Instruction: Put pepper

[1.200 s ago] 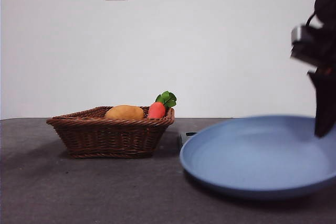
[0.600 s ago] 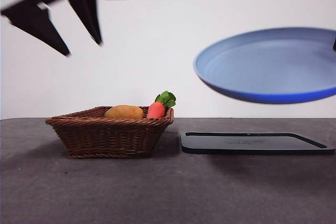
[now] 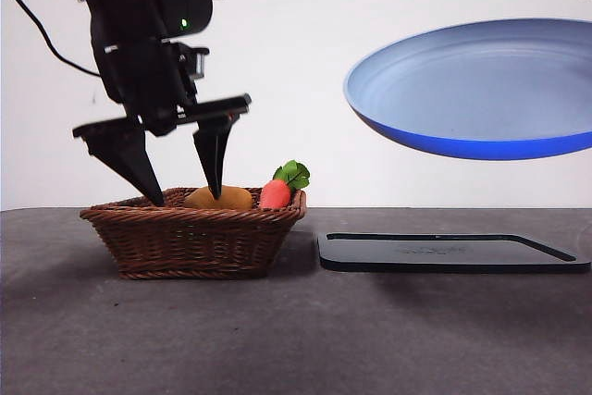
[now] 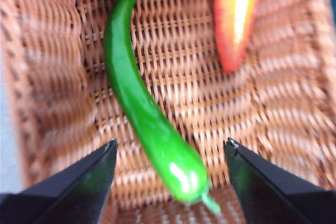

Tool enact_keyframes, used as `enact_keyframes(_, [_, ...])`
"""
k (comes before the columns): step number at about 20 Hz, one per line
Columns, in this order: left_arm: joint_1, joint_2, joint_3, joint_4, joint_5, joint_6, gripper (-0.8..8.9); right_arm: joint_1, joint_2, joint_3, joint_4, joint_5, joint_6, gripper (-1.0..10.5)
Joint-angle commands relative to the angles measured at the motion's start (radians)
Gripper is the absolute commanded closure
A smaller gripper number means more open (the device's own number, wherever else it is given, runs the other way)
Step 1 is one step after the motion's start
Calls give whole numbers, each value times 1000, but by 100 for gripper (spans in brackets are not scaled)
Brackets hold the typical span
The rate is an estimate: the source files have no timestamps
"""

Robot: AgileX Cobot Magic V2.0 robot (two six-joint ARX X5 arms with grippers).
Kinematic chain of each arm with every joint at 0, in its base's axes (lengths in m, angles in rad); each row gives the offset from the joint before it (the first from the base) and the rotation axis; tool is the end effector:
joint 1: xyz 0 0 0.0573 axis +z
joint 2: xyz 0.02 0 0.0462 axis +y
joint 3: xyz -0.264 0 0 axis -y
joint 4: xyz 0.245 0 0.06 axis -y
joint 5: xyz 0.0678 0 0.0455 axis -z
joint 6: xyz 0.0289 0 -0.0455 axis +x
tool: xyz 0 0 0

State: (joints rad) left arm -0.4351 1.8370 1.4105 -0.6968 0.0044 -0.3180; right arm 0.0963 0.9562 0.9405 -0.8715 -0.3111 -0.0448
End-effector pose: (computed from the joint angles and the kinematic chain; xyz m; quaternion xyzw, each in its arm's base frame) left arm 0.3438 -0.1599 0.2243 -0.0184 0.5429 -0.0998 0.8336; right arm 0.1722 0.0255 0.3014 0.0262 0.4225 0.1922 0.8853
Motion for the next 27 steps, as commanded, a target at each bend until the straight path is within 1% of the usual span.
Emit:
enact_keyframes(1, [-9, 49, 20, 34, -5, -24, 456, 1, 3, 20, 10, -4, 10, 941])
enact_keyframes(4, [-11, 92, 20, 38, -9, -29, 456, 1, 3, 20, 10, -4, 4, 941])
enact_keyframes(7, [-18, 108, 20, 45, -43, -30, 467, 2, 3, 20, 13, -5, 2, 941])
enact_keyframes(11, [-24, 109, 20, 48, -52, -30, 531, 2, 3, 20, 26, -5, 2, 941])
enact_keyframes(15, [-29, 109, 20, 35, -48, -34, 638, 2, 3, 20, 26, -5, 2, 941])
enact_keyframes(18, [-29, 109, 20, 34, -48, -68, 691, 2, 3, 20, 27, -5, 2, 941])
enact_keyframes(21, [-29, 108, 20, 34, -48, -103, 692, 2, 3, 20, 27, -5, 2, 941])
enact_keyframes(27, [-29, 71, 20, 26, -37, -109, 692, 2, 3, 20, 27, -5, 2, 941])
